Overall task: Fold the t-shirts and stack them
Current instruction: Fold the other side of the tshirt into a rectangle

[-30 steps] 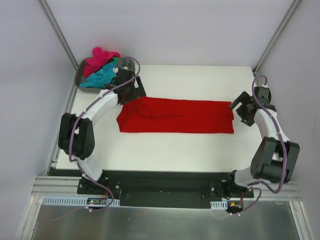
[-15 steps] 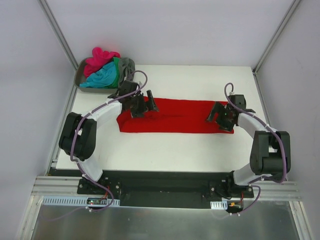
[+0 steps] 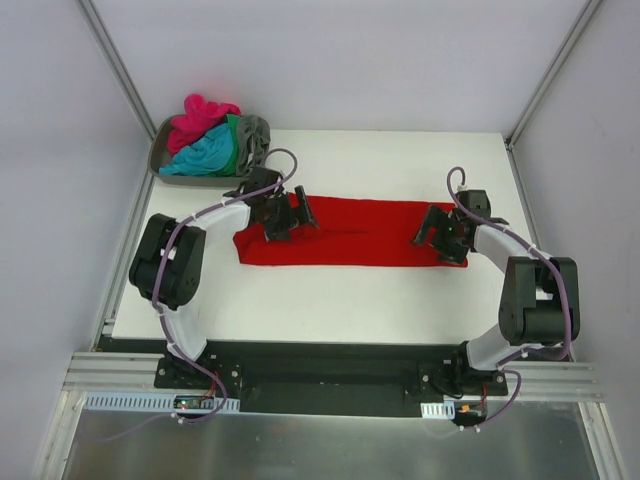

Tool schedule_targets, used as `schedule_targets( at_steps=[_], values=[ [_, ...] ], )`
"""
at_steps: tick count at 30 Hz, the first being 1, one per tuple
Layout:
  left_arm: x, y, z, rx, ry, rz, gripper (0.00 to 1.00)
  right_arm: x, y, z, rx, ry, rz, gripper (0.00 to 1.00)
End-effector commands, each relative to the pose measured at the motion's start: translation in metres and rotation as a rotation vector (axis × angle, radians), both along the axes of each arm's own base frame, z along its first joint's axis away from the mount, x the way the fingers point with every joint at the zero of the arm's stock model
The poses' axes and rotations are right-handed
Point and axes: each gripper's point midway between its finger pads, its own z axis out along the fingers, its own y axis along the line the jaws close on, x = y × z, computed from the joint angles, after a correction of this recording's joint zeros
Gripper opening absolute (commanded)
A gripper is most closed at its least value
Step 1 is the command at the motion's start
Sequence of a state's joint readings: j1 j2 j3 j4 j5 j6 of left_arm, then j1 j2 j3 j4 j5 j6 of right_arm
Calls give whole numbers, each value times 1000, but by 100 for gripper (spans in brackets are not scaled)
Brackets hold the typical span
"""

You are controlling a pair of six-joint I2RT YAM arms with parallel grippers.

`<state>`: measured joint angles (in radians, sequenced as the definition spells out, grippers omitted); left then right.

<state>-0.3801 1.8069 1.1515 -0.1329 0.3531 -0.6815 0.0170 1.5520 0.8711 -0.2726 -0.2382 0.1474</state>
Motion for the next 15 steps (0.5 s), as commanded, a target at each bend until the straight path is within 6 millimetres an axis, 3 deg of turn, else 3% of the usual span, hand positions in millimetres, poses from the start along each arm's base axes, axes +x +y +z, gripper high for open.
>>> schedule_targets(
  at_steps=[1, 8, 15],
  values=[
    [21, -3, 10, 7, -49, 41, 99, 12, -3, 5, -21, -37, 8, 96],
    [55, -12, 16, 7, -91, 69, 99, 10, -3, 4, -29, -32, 7, 96],
    [114, -24, 41, 60, -273, 3, 99, 10, -5, 5, -38, -33, 6, 96]
  ],
)
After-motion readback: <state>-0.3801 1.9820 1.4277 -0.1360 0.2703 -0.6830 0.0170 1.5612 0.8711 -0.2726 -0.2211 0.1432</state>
